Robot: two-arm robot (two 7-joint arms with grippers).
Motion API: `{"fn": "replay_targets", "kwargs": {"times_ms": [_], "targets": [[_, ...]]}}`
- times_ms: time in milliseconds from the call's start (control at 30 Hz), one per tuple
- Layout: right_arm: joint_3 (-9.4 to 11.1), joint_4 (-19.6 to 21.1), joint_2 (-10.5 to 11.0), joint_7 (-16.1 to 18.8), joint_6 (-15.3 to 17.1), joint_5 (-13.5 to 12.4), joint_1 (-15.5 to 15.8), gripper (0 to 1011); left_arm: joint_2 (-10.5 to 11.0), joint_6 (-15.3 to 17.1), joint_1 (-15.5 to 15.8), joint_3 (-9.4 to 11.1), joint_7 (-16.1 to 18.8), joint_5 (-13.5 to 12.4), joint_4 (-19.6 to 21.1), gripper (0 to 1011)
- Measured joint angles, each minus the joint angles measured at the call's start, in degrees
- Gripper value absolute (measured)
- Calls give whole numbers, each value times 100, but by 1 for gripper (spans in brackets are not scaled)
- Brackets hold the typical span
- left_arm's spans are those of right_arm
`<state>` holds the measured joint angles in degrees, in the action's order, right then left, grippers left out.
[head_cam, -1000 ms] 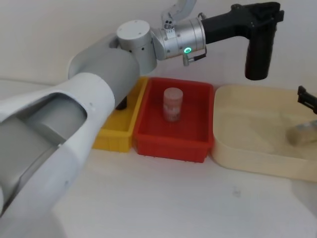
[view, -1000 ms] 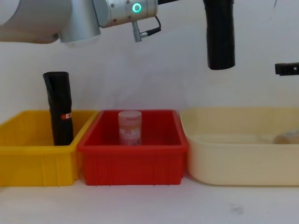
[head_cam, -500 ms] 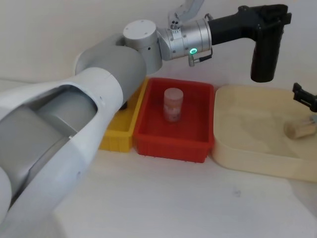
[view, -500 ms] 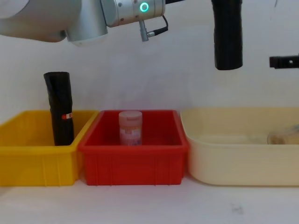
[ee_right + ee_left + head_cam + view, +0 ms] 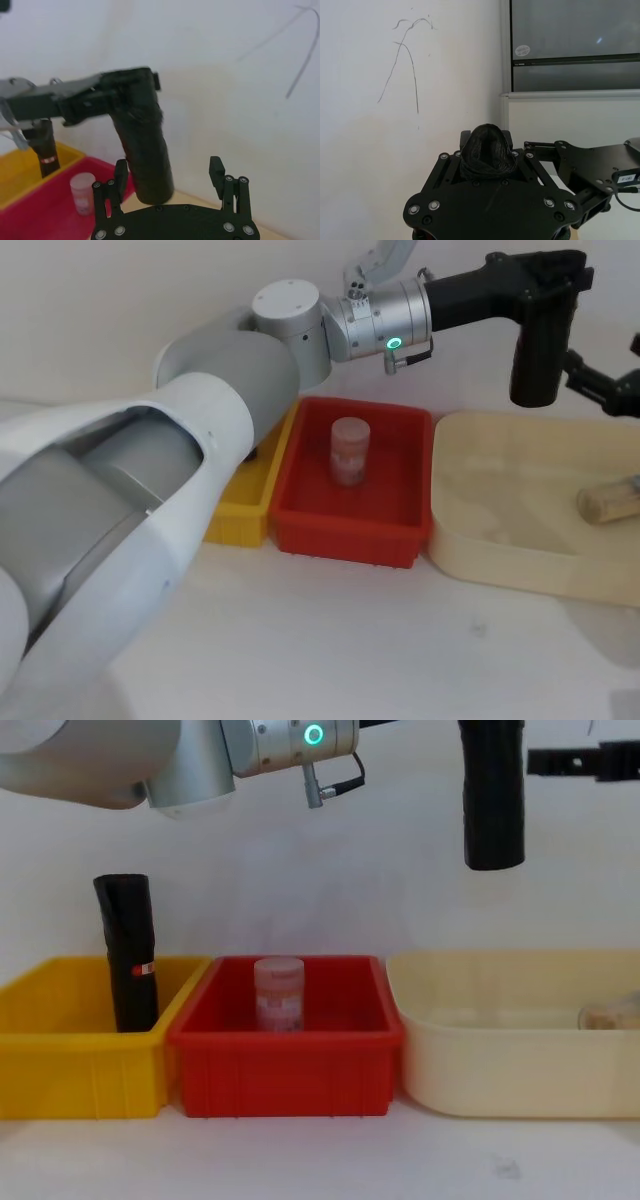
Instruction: Pick up the garbage bag with the one hand and transfer it to the other hand.
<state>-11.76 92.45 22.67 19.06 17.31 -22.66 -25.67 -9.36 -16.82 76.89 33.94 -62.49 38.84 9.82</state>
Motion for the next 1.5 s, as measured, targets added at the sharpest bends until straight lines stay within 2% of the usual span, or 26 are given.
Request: {"fn": "replay_targets", "kwargs": {"times_ms": [333,733,1500], "targets": [[-193,-80,-117,-6,132,-20,-290,1000,-16,-13,18,7,-16,7,-39,323],[-447,-373,-174,-136,398,78,-559,1000,-22,-20,25,9,-23,10,-57,323],[-707,-794,-357,-221,349,346,-913,1000,-28,-22,32,8,-26,10,-68,323]]}}
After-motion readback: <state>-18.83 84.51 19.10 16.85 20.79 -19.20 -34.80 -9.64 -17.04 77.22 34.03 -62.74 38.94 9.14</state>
